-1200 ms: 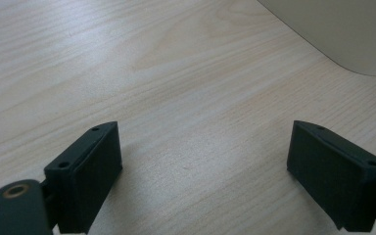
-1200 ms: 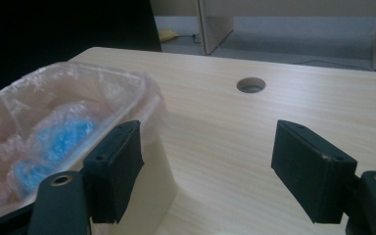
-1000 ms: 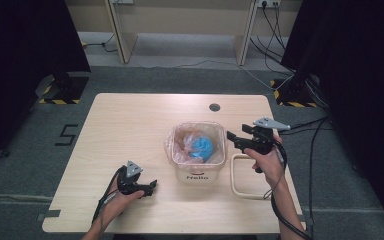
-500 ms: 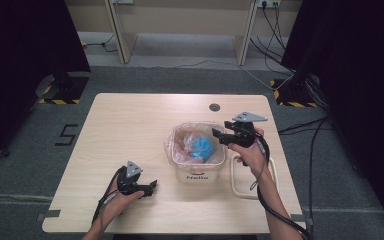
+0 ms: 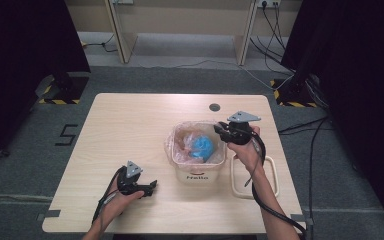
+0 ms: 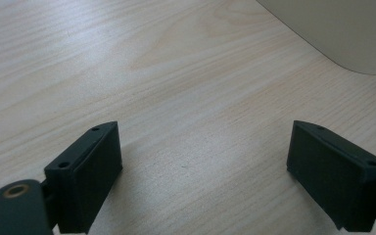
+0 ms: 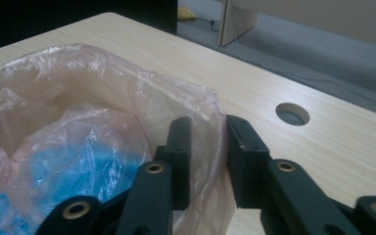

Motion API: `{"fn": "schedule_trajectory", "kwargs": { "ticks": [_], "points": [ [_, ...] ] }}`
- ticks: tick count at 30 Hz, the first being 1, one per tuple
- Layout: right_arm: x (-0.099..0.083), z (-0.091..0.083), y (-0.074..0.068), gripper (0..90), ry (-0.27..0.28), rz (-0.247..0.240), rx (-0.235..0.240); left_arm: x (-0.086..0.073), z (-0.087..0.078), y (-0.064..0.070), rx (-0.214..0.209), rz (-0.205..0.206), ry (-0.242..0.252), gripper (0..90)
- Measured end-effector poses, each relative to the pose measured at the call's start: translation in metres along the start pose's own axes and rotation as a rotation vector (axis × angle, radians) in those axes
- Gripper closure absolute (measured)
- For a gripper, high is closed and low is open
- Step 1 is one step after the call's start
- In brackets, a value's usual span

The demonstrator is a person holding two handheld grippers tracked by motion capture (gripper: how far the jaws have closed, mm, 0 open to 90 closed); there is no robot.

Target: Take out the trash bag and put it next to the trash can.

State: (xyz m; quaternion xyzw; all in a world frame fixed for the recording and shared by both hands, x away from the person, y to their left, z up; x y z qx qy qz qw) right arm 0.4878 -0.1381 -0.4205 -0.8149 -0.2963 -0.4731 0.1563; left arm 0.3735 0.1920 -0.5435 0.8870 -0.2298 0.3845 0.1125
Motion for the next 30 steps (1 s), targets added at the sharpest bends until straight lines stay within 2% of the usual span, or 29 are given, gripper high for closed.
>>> {"fn": "schedule_trajectory", "kwargs": {
  "ticks": [3,4,9,12,14,16,17,18,19,20,21,25,28,30],
  "points": [
    [0.002,-0.003,0.000,77.4,0.018,-0.014,-0.012,0.000,0.000,0.000,0.000,0.001,0.000,12.1],
    [0.005,-0.005,-0.001,79.5,0.040,-0.030,-0.020,0.000,0.000,0.000,-0.002,0.001,0.001,12.6],
    [0.012,-0.009,-0.003,82.6,0.080,-0.044,-0.015,0.000,-0.001,0.001,-0.010,0.005,0.007,14.9],
    [0.016,-0.012,-0.005,83.2,0.101,-0.045,-0.004,0.000,-0.003,0.004,-0.031,0.003,0.013,15.3],
    [0.019,-0.013,-0.007,83.5,0.114,-0.048,0.005,0.003,-0.007,0.008,-0.051,-0.002,0.039,15.3],
    [0.021,-0.014,-0.008,83.6,0.123,-0.049,0.014,0.008,-0.012,0.015,-0.064,0.010,0.065,15.3],
    [0.024,-0.015,-0.009,83.7,0.136,-0.042,0.031,0.014,-0.018,0.025,-0.089,0.039,0.091,15.3],
    [0.024,-0.015,-0.009,83.7,0.136,-0.042,0.031,0.014,-0.018,0.025,-0.089,0.039,0.091,15.2],
    [0.025,-0.016,-0.009,83.8,0.141,-0.040,0.035,0.018,-0.022,0.030,-0.101,0.057,0.102,15.2],
    [0.026,-0.016,-0.008,84.1,0.152,-0.030,0.044,0.025,-0.028,0.040,-0.120,0.086,0.124,15.2],
    [0.026,-0.016,-0.008,84.1,0.152,-0.030,0.044,0.025,-0.028,0.040,-0.120,0.086,0.124,15.2],
    [0.028,-0.016,-0.008,84.4,0.159,-0.030,0.048,0.040,-0.042,0.054,-0.149,0.118,0.175,15.2],
    [0.029,-0.016,-0.009,84.4,0.160,-0.028,0.048,0.053,-0.052,0.060,-0.161,0.130,0.218,15.2],
    [0.029,-0.016,-0.009,84.4,0.162,-0.026,0.050,0.065,-0.060,0.068,-0.186,0.152,0.252,15.1]
  ]
}}
Point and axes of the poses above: each handheld gripper's, and its own axes: z roughly forward along the jaws, x roughly out of its top, y roughly to its right, the point moved 3 cm from there along z, roughly forward along the jaws, and after that the axes turned 1 degree about -y, right-handed, at the moved point
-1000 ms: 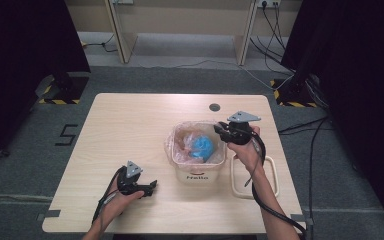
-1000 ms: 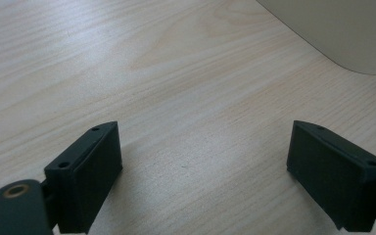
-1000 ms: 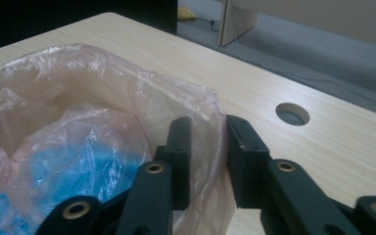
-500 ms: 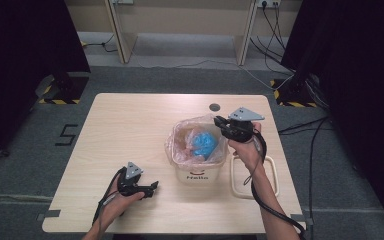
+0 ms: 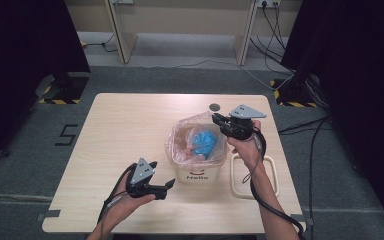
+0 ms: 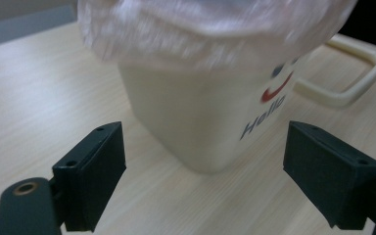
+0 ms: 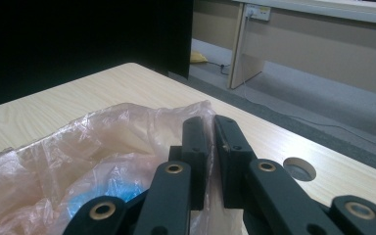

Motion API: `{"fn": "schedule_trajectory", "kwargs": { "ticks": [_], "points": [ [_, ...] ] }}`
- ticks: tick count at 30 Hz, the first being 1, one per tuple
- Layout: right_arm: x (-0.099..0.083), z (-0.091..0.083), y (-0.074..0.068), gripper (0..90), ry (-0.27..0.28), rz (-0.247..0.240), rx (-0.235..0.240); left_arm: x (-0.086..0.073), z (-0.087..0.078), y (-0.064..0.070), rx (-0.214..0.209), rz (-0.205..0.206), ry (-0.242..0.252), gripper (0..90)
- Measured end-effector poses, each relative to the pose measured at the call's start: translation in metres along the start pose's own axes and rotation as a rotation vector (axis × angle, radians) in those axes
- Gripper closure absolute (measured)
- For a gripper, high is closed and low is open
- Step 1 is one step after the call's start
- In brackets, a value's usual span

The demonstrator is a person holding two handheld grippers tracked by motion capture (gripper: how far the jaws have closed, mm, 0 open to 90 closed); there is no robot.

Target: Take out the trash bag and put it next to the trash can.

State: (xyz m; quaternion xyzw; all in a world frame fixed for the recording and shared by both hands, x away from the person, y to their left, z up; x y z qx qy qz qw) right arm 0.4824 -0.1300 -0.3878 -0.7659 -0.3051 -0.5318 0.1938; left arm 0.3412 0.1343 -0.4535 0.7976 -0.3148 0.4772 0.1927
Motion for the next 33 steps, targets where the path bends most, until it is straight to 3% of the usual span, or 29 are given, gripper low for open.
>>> {"fn": "schedule_trajectory", "kwargs": {
  "ticks": [7,15,21,26,33],
  "points": [
    [0.000,0.001,0.000,84.2,0.002,0.003,0.004,0.020,0.006,0.011,-0.038,0.022,0.032,15.1],
    [0.001,-0.001,0.000,83.8,0.009,0.008,0.012,0.025,0.017,0.012,0.002,0.029,0.019,18.0],
    [0.001,-0.001,-0.001,83.8,0.013,0.011,0.017,0.036,0.016,0.011,0.011,0.039,0.055,18.1],
    [0.003,-0.002,-0.001,83.8,0.018,0.012,0.019,0.044,0.022,0.010,0.030,0.055,0.055,18.0],
    [0.003,-0.003,-0.001,83.8,0.020,0.015,0.019,0.051,0.025,0.014,0.005,0.066,0.064,18.2]
  ]
}}
Point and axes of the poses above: each handheld gripper's, and its own axes: z roughly forward along the jaws, x roughly out of its top, y roughly to its right, the point moved 3 cm from there along z, roughly forward along the jaws, and after that the axes turned 1 degree about -y, right-handed, at the moved point
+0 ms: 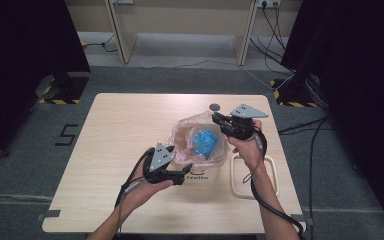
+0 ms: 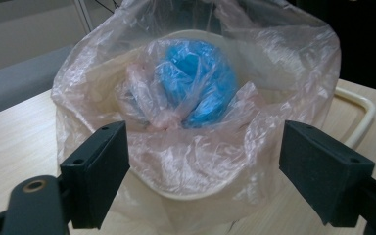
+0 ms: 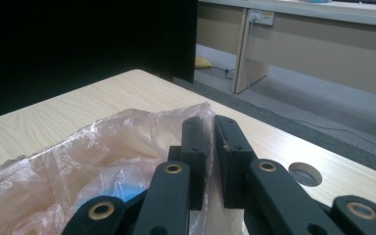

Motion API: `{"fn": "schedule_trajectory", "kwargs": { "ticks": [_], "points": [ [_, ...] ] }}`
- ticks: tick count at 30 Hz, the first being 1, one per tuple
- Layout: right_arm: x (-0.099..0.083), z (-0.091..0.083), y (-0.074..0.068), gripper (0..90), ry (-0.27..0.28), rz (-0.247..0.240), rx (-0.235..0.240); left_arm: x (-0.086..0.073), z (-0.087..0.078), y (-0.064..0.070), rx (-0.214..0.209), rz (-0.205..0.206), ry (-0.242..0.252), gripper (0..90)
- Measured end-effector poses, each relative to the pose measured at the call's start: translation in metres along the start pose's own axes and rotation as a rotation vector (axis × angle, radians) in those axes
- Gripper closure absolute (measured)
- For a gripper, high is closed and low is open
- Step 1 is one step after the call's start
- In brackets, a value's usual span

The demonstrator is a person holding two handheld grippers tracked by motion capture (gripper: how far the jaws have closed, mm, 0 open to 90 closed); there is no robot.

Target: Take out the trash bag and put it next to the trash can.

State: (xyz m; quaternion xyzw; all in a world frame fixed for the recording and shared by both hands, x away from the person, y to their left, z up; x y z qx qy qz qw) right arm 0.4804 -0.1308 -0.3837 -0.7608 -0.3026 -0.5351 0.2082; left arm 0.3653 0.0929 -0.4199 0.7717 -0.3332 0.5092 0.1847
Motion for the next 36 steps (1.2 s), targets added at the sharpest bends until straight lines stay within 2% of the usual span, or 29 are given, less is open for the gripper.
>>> {"fn": "schedule_trajectory", "kwargs": {
  "ticks": [2,3,6,9,12,14,16,22,24,25,28,34,36],
  "points": [
    [0.000,0.000,0.000,83.9,0.000,0.000,0.000,0.000,-0.001,0.003,-0.027,-0.006,-0.001,18.2],
    [0.000,0.000,0.000,83.9,0.000,-0.001,0.001,0.000,-0.003,0.006,-0.052,0.007,-0.002,18.5],
    [-0.001,0.001,0.000,83.8,-0.003,0.001,0.003,0.001,-0.002,0.007,-0.057,0.014,0.002,18.8],
    [-0.002,0.003,0.000,83.8,-0.009,0.004,0.007,0.004,0.002,0.008,-0.079,0.036,0.005,19.7],
    [-0.003,0.003,0.000,83.8,-0.011,0.005,0.008,0.005,0.006,0.008,-0.099,0.027,0.003,20.7],
    [-0.003,0.004,0.000,83.7,-0.011,0.007,0.011,0.004,0.011,0.007,-0.135,0.018,-0.004,22.0],
    [-0.003,0.004,0.000,83.7,-0.011,0.008,0.012,0.003,0.013,0.007,-0.145,0.012,-0.006,22.7],
    [-0.004,0.005,0.000,83.8,-0.012,0.007,0.014,-0.001,0.017,0.003,-0.163,0.012,-0.009,40.1],
    [-0.004,0.005,0.001,83.9,-0.012,0.009,0.014,-0.001,0.018,0.002,-0.177,0.008,-0.003,48.2],
    [-0.003,0.004,0.001,83.9,-0.010,0.009,0.012,-0.001,0.017,0.003,-0.205,-0.006,0.005,55.8],
    [-0.002,0.003,0.001,84.1,-0.006,0.008,0.011,0.000,0.016,0.004,-0.220,0.009,0.014,67.3],
    [0.000,0.001,0.001,84.2,0.000,0.007,0.010,0.005,0.010,0.005,-0.232,0.016,0.045,76.6],
    [0.000,0.000,0.001,84.2,0.003,0.011,0.011,0.007,0.008,0.004,-0.238,0.008,0.055,80.7]
  ]
}}
Point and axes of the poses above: each handheld gripper's, and its own axes: z roughly forward along the jaws, x roughly out of its top, y roughly to its right, the point moved 3 cm from there along z, roughly forward along the jaws, and after that the axes turned 1 degree about -y, right-handed, at the moved point
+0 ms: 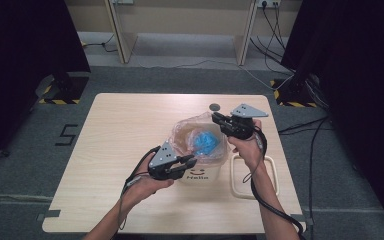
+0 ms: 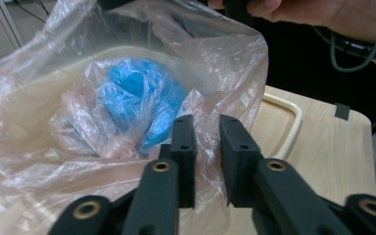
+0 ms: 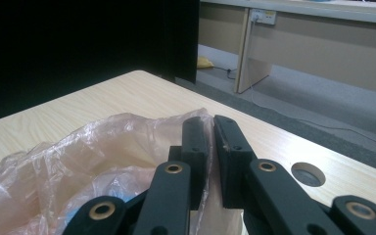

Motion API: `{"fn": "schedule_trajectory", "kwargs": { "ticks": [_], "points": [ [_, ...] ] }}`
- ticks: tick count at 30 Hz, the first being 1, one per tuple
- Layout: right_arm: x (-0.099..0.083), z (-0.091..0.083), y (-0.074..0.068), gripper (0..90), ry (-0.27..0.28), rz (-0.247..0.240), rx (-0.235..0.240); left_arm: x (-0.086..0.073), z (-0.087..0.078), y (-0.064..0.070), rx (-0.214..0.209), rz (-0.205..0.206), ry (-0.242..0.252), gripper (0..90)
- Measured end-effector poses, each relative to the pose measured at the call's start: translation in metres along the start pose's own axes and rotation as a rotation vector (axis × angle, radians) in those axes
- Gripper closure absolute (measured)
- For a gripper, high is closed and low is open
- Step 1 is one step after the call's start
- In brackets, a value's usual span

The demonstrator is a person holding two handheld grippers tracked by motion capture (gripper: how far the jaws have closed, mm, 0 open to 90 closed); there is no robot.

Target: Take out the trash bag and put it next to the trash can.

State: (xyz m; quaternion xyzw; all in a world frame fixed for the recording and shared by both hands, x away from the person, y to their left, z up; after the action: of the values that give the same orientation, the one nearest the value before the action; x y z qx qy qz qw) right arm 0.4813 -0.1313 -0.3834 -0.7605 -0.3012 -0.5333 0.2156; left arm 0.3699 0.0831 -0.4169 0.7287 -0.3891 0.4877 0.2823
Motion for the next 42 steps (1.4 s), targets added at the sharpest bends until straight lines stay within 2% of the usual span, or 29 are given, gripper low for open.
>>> {"fn": "schedule_trajectory", "kwargs": {
  "ticks": [5,16,20,25,26,27,28,29,30,31,34,35,37,38,42],
  "points": [
    [0.003,-0.002,-0.001,84.1,0.010,0.001,0.007,0.007,-0.007,-0.003,-0.011,-0.012,0.035,83.3],
    [0.010,-0.010,-0.004,82.8,0.036,0.012,0.015,0.022,-0.018,-0.003,-0.013,0.004,0.069,84.3],
    [0.011,-0.010,-0.003,79.2,0.035,0.029,0.019,0.023,-0.019,-0.005,-0.019,-0.007,0.073,84.4],
    [0.010,-0.010,-0.005,71.2,0.011,0.044,0.026,0.022,-0.020,-0.007,-0.029,-0.025,0.070,84.6],
    [0.011,-0.010,-0.005,68.1,0.010,0.047,0.029,0.022,-0.020,-0.008,-0.028,-0.023,0.068,84.7],
    [0.013,-0.012,-0.005,60.8,0.009,0.061,0.033,0.023,-0.020,-0.008,-0.027,-0.026,0.071,85.0],
    [0.013,-0.012,-0.005,60.8,0.009,0.061,0.033,0.023,-0.020,-0.008,-0.027,-0.026,0.071,85.2],
    [0.016,-0.015,-0.006,53.2,0.010,0.084,0.046,0.023,-0.021,-0.009,-0.027,-0.028,0.074,85.3],
    [0.017,-0.017,-0.006,51.0,0.014,0.098,0.052,0.023,-0.021,-0.009,-0.025,-0.025,0.072,85.4],
    [0.019,-0.019,-0.007,50.1,0.024,0.116,0.058,0.024,-0.022,-0.009,-0.024,-0.027,0.075,85.5],
    [0.023,-0.024,-0.008,46.8,0.035,0.118,0.060,0.024,-0.024,-0.010,-0.023,-0.027,0.079,85.5],
    [0.028,-0.031,-0.008,42.8,0.055,0.139,0.059,0.025,-0.024,-0.011,-0.022,-0.031,0.085,85.6],
    [0.030,-0.035,-0.007,41.6,0.061,0.156,0.058,0.025,-0.025,-0.012,-0.021,-0.032,0.088,85.6],
    [0.032,-0.042,-0.005,40.8,0.070,0.165,0.047,0.026,-0.026,-0.012,-0.021,-0.034,0.094,85.7],
    [0.031,-0.051,0.001,39.4,0.065,0.174,0.019,0.027,-0.028,-0.013,-0.017,-0.032,0.095,85.7]
  ]
}}
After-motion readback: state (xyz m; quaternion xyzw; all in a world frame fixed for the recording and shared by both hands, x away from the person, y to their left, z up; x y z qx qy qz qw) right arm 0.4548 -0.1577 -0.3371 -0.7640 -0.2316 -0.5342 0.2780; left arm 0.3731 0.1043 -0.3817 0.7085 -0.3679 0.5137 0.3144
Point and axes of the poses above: each handheld gripper's, and its own axes: z roughly forward along the jaws, x roughly out of its top, y roughly to its right, the point moved 3 cm from there along z, roughly forward along the jaws, and after that the axes turned 1 degree about -y, right-handed, at the moved point
